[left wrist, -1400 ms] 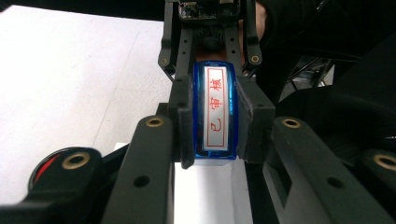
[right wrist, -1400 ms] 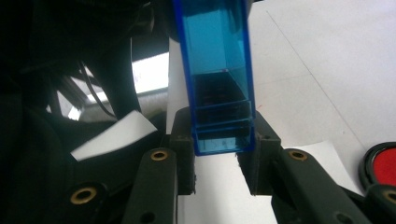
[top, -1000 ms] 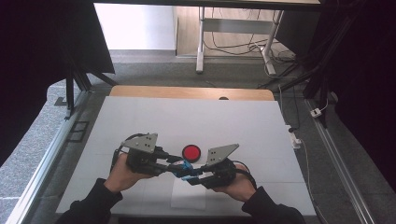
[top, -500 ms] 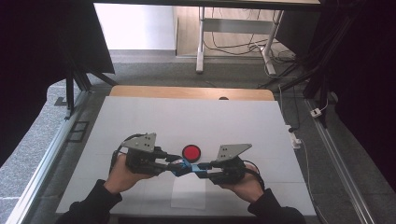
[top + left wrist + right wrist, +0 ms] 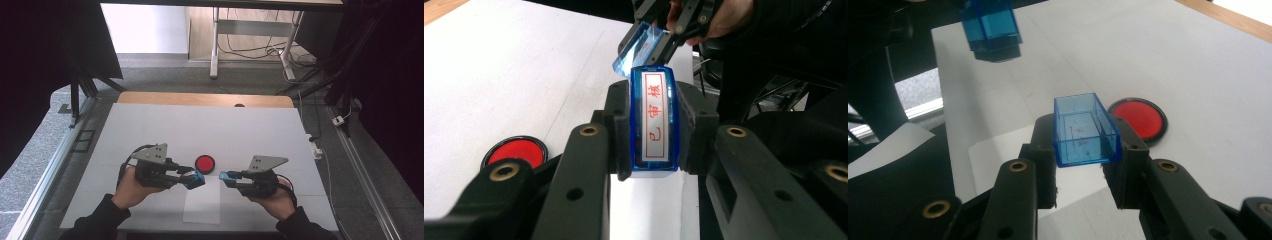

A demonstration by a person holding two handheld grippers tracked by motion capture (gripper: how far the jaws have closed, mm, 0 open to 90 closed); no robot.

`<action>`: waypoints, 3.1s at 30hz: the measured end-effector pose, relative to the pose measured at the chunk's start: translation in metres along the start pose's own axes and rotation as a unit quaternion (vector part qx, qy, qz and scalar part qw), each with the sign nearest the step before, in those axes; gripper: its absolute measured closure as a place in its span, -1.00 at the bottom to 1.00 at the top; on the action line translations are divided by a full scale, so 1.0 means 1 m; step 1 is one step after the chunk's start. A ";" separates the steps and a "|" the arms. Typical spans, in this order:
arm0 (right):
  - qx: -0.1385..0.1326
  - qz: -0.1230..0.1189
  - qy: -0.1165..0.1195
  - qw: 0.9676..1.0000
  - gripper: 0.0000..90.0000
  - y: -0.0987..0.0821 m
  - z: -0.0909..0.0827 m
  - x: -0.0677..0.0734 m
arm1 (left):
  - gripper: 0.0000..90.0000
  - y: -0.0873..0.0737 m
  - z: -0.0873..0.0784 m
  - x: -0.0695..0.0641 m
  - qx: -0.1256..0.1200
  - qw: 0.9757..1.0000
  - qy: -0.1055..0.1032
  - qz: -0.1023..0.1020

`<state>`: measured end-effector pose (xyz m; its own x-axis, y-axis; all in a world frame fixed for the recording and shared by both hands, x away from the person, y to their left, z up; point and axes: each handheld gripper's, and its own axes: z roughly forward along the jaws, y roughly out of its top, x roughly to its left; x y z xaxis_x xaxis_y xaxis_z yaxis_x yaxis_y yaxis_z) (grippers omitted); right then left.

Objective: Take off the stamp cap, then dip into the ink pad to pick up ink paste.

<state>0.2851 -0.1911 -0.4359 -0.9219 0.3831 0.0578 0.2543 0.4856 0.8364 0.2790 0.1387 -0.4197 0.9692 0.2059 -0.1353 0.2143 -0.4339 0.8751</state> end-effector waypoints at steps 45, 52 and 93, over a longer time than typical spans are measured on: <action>-0.002 0.119 -0.131 0.984 0.53 -0.073 -0.090 -0.008 | 0.56 0.001 0.007 0.006 0.024 0.998 0.056 -0.023; 0.004 0.127 -0.128 0.984 0.53 -0.079 -0.091 -0.008 | 0.56 0.004 0.008 0.011 0.025 0.997 0.062 -0.031; 0.009 0.123 -0.120 0.985 0.53 -0.080 -0.092 -0.007 | 0.56 0.012 0.072 0.079 0.118 0.980 0.133 -0.084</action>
<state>0.2444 -0.3051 -0.4531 -0.7375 0.6638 0.1248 0.4681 0.3691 0.8029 0.3668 0.0861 -0.4533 0.8585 0.5000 -0.1144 0.4205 -0.5584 0.7151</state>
